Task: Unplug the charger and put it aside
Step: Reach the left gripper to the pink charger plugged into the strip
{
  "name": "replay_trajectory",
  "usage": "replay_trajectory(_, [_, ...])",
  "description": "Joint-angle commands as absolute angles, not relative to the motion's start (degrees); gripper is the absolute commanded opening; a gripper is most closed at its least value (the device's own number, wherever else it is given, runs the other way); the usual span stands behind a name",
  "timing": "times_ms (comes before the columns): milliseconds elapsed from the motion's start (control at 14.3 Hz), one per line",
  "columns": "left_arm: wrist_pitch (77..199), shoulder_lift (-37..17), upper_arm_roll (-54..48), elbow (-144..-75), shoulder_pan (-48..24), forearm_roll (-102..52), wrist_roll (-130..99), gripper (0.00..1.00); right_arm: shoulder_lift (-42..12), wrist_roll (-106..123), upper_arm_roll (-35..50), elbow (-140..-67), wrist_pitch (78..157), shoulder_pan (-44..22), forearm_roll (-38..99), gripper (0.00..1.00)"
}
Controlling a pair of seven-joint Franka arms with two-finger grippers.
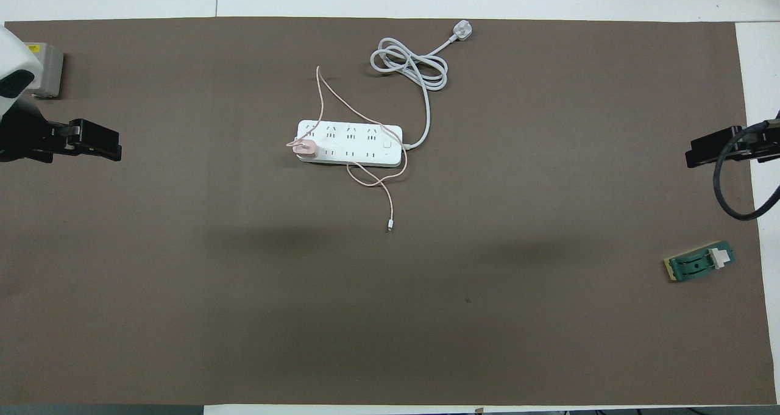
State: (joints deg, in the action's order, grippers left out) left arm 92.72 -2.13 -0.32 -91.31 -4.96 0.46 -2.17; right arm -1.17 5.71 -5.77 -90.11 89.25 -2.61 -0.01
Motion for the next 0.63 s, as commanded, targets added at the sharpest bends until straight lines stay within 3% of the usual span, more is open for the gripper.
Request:
replay_trajectory(0, [92.11, -2.37, 0.09, -90.7, -5.45, -0.09, -1.58, 1.0, -0.18, 7.12, -5.54, -91.58, 90.35, -1.85, 0.26, 1.0])
replay_trajectory(349, [92.28, -2.46, 0.09, -90.44, -5.45, -0.09, -4.29, 1.0, -0.17, 7.55, -5.98, -91.5, 90.26, -1.85, 0.09, 1.0])
replay_trajectory(558, [92.37, -2.72, 0.09, -90.18, -7.47, -0.09, -17.7, 1.0, -0.17, 7.47, -4.49, -91.5, 90.34, -2.11, 0.44, 1.0])
